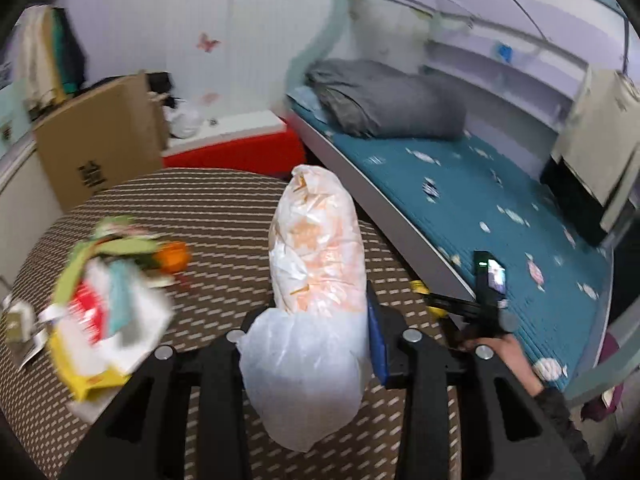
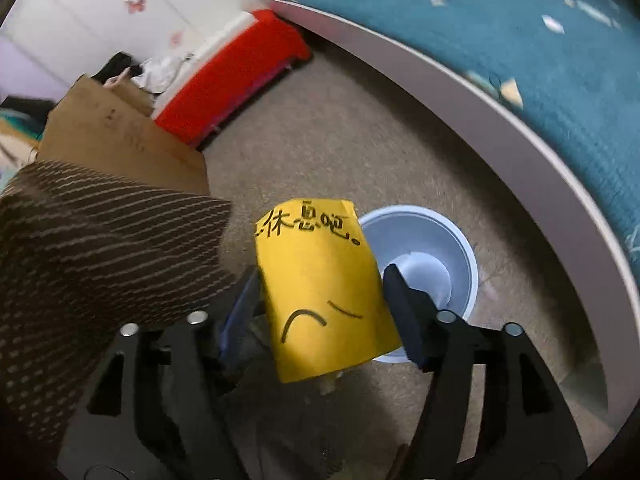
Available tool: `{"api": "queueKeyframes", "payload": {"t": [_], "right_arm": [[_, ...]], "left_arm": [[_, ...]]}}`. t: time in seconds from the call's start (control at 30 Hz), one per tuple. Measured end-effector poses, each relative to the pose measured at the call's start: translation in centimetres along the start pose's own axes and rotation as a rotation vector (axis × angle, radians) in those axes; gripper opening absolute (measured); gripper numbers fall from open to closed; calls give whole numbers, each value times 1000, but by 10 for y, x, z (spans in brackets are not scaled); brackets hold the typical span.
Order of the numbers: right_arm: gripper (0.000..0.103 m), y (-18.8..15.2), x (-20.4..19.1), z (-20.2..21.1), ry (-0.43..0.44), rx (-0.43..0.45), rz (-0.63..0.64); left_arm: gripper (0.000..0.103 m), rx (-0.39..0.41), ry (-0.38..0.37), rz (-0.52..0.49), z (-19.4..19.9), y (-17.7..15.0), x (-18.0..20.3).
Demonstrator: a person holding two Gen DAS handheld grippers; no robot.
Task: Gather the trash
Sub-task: 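Carry both bags to the white bin and open both tools over it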
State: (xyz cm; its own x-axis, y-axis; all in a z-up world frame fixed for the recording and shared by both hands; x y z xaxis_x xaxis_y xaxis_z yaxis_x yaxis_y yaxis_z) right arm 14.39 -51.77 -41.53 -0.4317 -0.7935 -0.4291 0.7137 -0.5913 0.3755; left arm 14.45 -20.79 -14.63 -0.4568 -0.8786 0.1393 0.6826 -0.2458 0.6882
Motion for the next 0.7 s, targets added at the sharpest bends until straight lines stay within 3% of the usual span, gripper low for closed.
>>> {"api": "queueKeyframes", "payload": {"t": [0.2,0.43,0.6,0.63,0.67,0.7], "right_arm": [[77,1,28,17,19,62,-74],[84,11,41,84,35,203,-88],[88,23,33,120,49,280,-75],[89,26,30,129,55,295,-65],[89,27,28,135,61,311,-60],[92,28,27,140,63,322,-60]], "left_arm": [[36,-78,-84,-61,-46,16,53],[36,-167,-169,-150,-103,28,125],[38,-260,-180,-209,-149,30,159],[40,-280,-191,-208,-157,30,164],[52,-300,-186,-216,-168,31,169],[74,-313,-164,-229,-176,31,172]]}}
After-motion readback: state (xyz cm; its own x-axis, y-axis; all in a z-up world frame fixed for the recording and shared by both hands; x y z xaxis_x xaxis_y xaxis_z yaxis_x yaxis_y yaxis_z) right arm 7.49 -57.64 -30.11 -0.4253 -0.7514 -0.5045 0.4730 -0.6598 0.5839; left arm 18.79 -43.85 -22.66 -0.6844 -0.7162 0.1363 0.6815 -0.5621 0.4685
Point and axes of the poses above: each gripper's, at about its wrist camera, not at the fingertips, and z roughly against the way its jaws point, x to its right, y to its top, the point moved 2 cm from there along -z, roughly the way its jaws point, and after that the axes turned 5 degrees about z, right-handed, at the moved point
